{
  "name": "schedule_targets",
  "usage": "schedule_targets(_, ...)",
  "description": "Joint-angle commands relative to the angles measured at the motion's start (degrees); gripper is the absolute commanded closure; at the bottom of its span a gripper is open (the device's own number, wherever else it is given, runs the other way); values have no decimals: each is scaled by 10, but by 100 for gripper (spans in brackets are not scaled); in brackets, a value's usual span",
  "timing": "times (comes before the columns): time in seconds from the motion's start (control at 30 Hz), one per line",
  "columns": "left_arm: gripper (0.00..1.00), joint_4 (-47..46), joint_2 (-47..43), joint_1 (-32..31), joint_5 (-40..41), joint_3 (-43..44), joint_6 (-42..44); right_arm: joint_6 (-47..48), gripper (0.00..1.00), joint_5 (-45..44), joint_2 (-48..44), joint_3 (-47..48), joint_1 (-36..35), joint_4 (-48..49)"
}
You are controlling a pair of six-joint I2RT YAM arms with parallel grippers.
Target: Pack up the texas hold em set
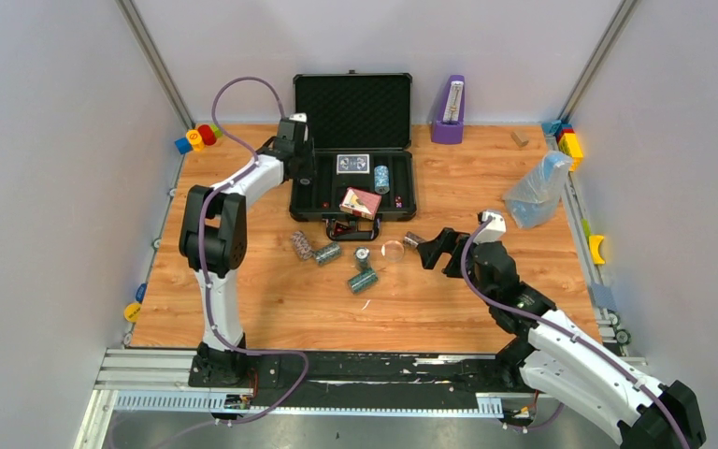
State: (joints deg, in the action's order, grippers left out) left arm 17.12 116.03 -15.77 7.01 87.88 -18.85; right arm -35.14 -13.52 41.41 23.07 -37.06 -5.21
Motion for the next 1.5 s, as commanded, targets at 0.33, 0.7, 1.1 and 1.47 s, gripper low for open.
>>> schedule_targets(0.33,5,-19,40,21,-48,100,27,22,1,-9,2,-6,-1,26)
schedule_targets(0.7,54,-26,-71,21,-62,-20,14,26,1,-10,-13,-12,-1,22)
schedule_targets(1.1,100,-41,-70,20,-80,-80,12,24,1,-10,-5,-13,-1,23)
schedule_targets(1.47,100,-68,-8,25,-55,-28,15,25,1,-21,-3,-12,-1,23)
